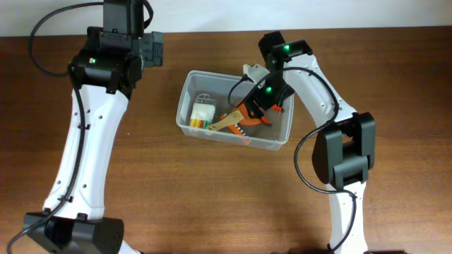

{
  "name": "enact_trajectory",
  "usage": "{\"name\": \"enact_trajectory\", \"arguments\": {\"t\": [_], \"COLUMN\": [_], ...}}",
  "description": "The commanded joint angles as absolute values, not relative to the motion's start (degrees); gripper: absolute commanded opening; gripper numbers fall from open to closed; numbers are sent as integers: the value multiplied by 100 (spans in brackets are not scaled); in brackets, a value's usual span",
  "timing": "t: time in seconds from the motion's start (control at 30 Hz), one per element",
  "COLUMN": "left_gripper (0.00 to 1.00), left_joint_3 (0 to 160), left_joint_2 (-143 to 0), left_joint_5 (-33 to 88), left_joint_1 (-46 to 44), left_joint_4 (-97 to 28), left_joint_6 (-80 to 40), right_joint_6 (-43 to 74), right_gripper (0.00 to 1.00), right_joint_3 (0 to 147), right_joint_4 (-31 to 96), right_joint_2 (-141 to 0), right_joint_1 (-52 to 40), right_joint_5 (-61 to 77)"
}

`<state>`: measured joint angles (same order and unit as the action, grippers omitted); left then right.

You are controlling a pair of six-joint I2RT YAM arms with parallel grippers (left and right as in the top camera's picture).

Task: Pack container
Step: 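Raise the right arm up and away from the box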

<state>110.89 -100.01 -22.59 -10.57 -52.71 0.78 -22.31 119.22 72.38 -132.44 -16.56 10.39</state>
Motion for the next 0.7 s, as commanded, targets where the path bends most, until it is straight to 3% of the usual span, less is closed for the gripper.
{"name": "enact_trajectory", "arguments": {"t": [0.0,0.23,0.5,0.67], "left_gripper": [99,99,99,99], "left_joint_3": [11115,11115,11115,11115], "left_joint_2": [-10005,-10005,-10005,-10005], "left_joint_5": [-2338,-2338,-2338,-2338], "left_joint_1": [-1044,-1044,-1044,-1044], "left_joint_4": [-5258,-5258,-5260,-5260], "left_joint_6": [-1,-1,-1,-1], "right_joint_6": [-2198,-2093,102,222], "right_gripper": [99,99,99,99], "right_joint_3": [12462,13732,16116,17058], "right_joint_4": [7317,8025,8838,8892], "right_joint_2": [-13246,-13205,-13181,-13181], "right_joint_1": [-1721,-1879,-1500,-967], "right_joint_5": [1081,1151,318,-27]}}
